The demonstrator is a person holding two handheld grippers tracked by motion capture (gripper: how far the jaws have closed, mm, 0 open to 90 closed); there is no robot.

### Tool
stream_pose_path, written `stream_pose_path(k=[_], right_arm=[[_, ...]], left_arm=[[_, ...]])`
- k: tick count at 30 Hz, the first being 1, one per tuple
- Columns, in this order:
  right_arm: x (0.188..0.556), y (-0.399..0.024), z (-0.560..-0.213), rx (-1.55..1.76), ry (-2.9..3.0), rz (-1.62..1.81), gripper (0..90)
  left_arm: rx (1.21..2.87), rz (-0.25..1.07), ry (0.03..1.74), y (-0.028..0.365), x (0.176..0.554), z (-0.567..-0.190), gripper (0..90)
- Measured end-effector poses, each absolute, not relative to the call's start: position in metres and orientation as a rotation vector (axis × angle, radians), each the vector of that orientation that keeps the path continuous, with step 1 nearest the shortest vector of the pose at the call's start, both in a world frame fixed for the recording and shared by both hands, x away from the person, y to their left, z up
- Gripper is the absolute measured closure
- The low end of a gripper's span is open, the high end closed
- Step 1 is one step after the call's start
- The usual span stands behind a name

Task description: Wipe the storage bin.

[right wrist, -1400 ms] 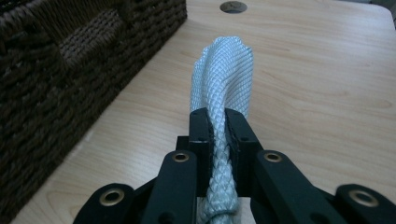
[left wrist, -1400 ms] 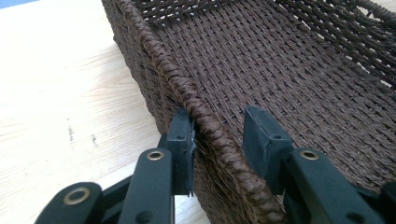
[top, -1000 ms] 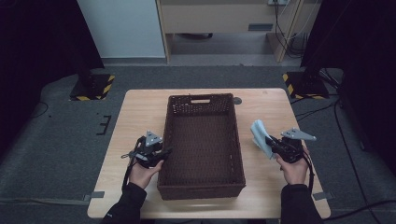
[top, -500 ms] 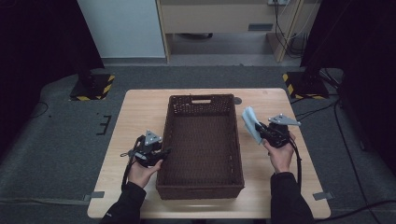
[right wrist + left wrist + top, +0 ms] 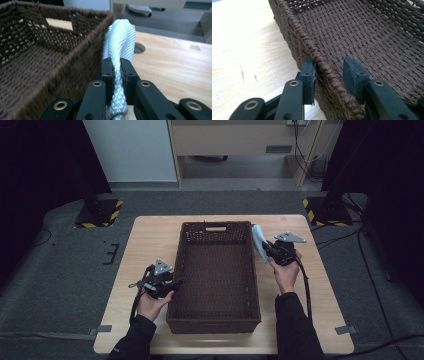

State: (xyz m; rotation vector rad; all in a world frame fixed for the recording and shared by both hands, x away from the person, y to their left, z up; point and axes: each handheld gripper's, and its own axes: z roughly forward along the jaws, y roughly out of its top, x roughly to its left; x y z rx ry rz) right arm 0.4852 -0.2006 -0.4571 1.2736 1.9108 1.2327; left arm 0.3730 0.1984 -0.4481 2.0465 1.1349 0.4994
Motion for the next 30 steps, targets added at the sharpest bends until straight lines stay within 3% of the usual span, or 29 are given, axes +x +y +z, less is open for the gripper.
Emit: stream_pose_path(k=[8, 22, 30], right_arm=[[0.501, -0.189, -0.456, 1.237, 1.932, 1.269, 84.0], [0.514, -0.186, -0.516, 1.349, 2.173, 1.099, 84.1], [0.508, -0.195, -0.480, 1.247, 2.000, 1.332, 84.2]], left_arm=[[2.047, 0.500, 1.134, 0.198, 0.373, -0.448, 62.2], [2.047, 0.498, 1.135, 0.198, 0.373, -0.448, 62.1], [2.046, 0.498, 1.136, 0.198, 0.373, -0.448, 62.1]])
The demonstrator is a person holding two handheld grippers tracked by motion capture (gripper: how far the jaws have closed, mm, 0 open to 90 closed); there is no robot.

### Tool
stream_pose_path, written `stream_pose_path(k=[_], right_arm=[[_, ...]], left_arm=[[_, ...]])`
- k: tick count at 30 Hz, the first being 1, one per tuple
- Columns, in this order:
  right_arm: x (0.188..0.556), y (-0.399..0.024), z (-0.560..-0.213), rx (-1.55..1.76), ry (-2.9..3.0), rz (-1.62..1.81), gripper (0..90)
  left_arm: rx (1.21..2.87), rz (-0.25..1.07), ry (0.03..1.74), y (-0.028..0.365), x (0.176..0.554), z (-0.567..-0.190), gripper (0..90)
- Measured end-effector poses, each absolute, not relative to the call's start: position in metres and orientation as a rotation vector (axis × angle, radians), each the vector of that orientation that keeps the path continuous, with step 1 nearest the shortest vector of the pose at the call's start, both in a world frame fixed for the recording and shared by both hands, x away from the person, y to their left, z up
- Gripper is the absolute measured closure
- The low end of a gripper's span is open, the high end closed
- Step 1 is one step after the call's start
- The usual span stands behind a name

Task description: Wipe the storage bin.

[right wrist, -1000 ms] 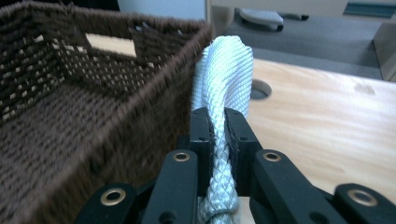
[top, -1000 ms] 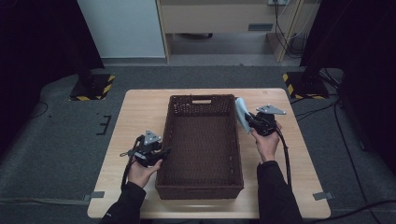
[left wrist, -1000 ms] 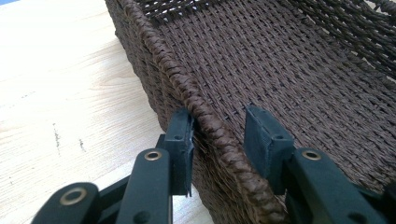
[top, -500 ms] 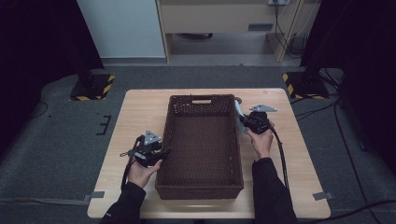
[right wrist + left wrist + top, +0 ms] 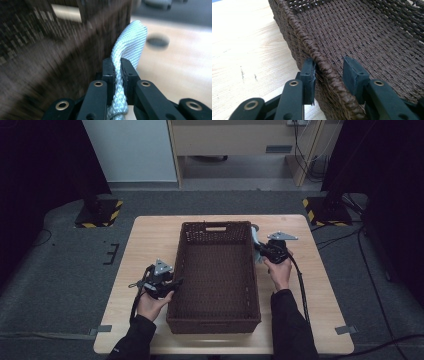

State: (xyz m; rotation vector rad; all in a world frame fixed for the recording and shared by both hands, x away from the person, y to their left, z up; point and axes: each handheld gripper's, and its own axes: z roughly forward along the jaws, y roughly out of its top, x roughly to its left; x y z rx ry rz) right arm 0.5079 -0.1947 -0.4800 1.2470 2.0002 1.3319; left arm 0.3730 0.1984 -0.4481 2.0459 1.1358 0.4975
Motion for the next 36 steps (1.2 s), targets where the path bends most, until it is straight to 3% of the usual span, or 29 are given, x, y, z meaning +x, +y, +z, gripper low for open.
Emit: stream_pose_path(k=[8, 21, 31, 36], right_arm=[[0.508, -0.199, -0.466, 1.182, 1.965, 1.392, 84.2], [0.510, -0.198, -0.517, 1.322, 2.206, 1.148, 84.0], [0.495, -0.212, -0.455, 1.143, 2.028, 1.423, 84.1], [0.492, -0.211, -0.455, 1.125, 2.084, 1.366, 84.1]], left_arm=[[2.046, 0.497, 1.136, 0.198, 0.373, -0.448, 62.1], [2.043, 0.492, 1.146, 0.199, 0.373, -0.448, 62.2], [2.028, 0.504, 1.170, 0.197, 0.373, -0.448, 63.9], [2.024, 0.508, 1.174, 0.196, 0.376, -0.448, 64.2]])
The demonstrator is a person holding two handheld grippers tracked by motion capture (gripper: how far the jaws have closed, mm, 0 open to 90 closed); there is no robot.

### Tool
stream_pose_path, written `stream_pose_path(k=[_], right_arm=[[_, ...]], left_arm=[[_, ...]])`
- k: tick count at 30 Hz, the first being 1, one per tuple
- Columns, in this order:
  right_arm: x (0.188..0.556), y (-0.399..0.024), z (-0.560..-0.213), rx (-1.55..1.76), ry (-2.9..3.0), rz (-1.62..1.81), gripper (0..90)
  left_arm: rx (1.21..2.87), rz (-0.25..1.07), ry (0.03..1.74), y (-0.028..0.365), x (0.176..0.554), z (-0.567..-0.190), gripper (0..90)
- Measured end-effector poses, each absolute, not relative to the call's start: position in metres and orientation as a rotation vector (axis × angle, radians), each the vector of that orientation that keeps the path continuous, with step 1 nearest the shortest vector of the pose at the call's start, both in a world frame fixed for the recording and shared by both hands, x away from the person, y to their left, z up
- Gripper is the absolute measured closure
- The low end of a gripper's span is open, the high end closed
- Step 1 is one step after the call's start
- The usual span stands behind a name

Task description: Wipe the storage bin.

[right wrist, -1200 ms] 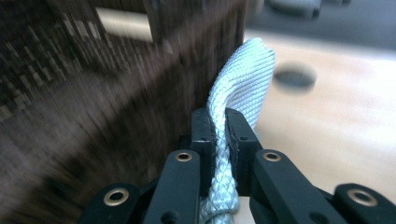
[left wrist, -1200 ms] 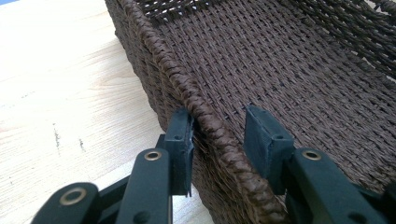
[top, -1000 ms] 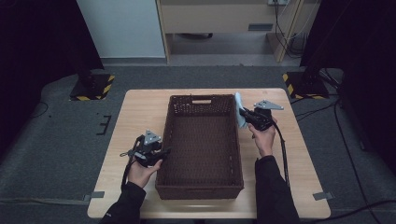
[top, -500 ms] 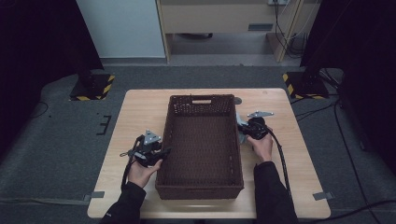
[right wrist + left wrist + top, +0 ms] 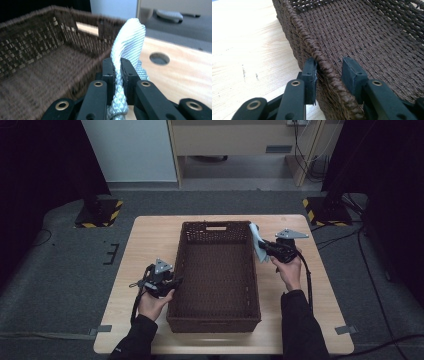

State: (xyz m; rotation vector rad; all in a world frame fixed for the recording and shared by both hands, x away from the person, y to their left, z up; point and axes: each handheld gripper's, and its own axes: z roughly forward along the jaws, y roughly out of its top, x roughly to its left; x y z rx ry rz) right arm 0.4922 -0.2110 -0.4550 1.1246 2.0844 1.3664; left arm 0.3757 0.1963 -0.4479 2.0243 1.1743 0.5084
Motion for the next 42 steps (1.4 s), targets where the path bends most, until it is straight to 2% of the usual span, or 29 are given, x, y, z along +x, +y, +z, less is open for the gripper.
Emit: stream_pose_path(k=[7, 11, 14, 17, 19, 24, 30, 35, 38, 42], right_arm=[[0.493, -0.206, -0.498, 1.237, 2.214, 1.220, 84.1], [0.491, -0.202, -0.510, 1.255, 2.261, 1.154, 84.0], [0.489, -0.204, -0.497, 1.222, 2.234, 1.188, 84.0], [0.484, -0.209, -0.472, 1.171, 2.171, 1.270, 84.0], [0.480, -0.211, -0.456, 1.140, 2.129, 1.348, 84.0], [0.471, -0.208, -0.451, 1.103, 2.149, 1.359, 84.0], [0.470, -0.204, -0.478, 1.146, 2.236, 1.252, 84.0], [0.470, -0.197, -0.503, 1.173, 2.327, 1.139, 83.9], [0.470, -0.195, -0.501, 1.171, 2.319, 1.174, 84.0], [0.464, -0.207, -0.478, 1.155, 2.209, 1.314, 84.0]], left_arm=[[2.019, 0.501, 1.172, 0.197, 0.377, -0.448, 64.0], [2.014, 0.500, 1.173, 0.198, 0.377, -0.448, 62.4], [2.018, 0.514, 1.178, 0.198, 0.377, -0.448, 59.7], [1.993, 0.511, 1.174, 0.201, 0.375, -0.444, 51.4], [1.972, 0.524, 1.159, 0.204, 0.372, -0.439, 49.1], [1.984, 0.514, 1.117, 0.208, 0.365, -0.435, 54.0], [2.038, 0.516, 1.107, 0.200, 0.361, -0.442, 59.0], [2.017, 0.503, 1.130, 0.201, 0.359, -0.444, 61.5], [2.010, 0.515, 1.141, 0.199, 0.359, -0.445, 63.8], [1.994, 0.546, 1.165, 0.197, 0.360, -0.446, 68.5]])
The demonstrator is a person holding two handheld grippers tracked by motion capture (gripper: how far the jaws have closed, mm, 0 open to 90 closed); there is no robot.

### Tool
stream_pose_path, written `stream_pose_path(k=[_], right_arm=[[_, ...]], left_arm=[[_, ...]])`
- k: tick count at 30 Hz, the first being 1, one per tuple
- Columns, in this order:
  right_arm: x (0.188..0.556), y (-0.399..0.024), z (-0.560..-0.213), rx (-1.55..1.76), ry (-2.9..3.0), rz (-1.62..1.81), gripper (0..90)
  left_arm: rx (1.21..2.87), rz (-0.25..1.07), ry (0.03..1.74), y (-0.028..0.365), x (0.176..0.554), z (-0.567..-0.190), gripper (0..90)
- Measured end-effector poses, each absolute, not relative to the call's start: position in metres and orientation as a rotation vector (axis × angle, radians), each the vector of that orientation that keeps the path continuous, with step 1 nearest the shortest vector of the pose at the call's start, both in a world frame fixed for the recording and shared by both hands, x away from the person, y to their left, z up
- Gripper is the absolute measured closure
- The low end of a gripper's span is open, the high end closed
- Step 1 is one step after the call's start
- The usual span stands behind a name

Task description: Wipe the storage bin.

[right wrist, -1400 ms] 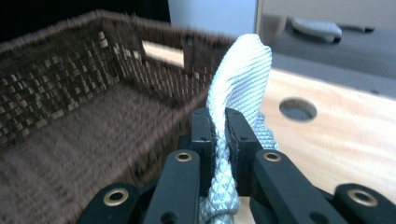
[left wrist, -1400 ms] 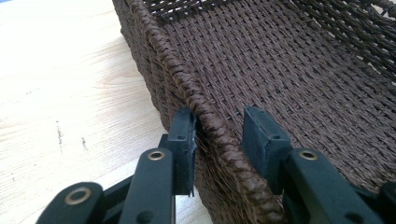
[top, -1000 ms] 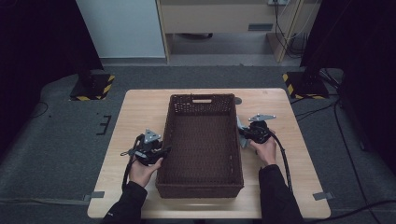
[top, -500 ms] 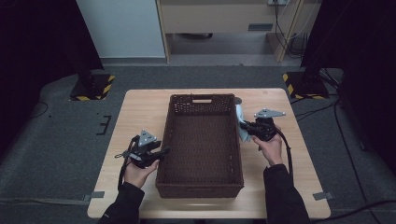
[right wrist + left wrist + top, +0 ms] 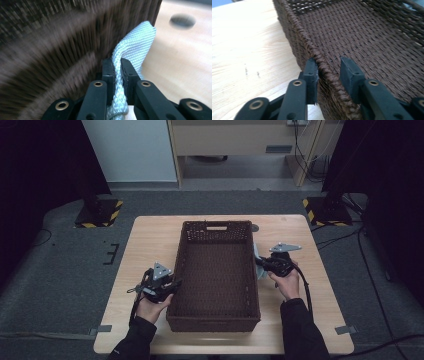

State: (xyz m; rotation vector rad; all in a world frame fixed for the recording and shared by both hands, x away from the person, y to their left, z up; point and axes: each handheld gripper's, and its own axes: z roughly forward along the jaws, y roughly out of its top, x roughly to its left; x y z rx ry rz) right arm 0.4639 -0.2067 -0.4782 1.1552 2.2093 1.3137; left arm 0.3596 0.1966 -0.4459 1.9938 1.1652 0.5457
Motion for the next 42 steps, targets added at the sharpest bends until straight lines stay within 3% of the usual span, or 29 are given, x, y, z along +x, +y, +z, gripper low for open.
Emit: stream_pose_path(k=[6, 19, 28, 34, 42], right_arm=[[0.453, -0.212, -0.455, 1.085, 2.148, 1.410, 83.9], [0.459, -0.196, -0.500, 1.158, 2.324, 1.164, 83.9], [0.448, -0.215, -0.462, 1.120, 2.158, 1.384, 83.9], [0.433, -0.214, -0.450, 1.065, 2.169, 1.423, 83.9], [0.434, -0.205, -0.486, 1.121, 2.314, 1.228, 83.9]], left_arm=[[1.964, 0.545, 1.194, 0.197, 0.362, -0.446, 70.7], [1.970, 0.563, 1.181, 0.197, 0.366, -0.447, 70.0], [1.948, 0.547, 1.154, 0.204, 0.363, -0.442, 52.1], [2.003, 0.551, 1.118, 0.202, 0.355, -0.444, 56.2], [1.982, 0.522, 1.138, 0.203, 0.354, -0.448, 62.9]])
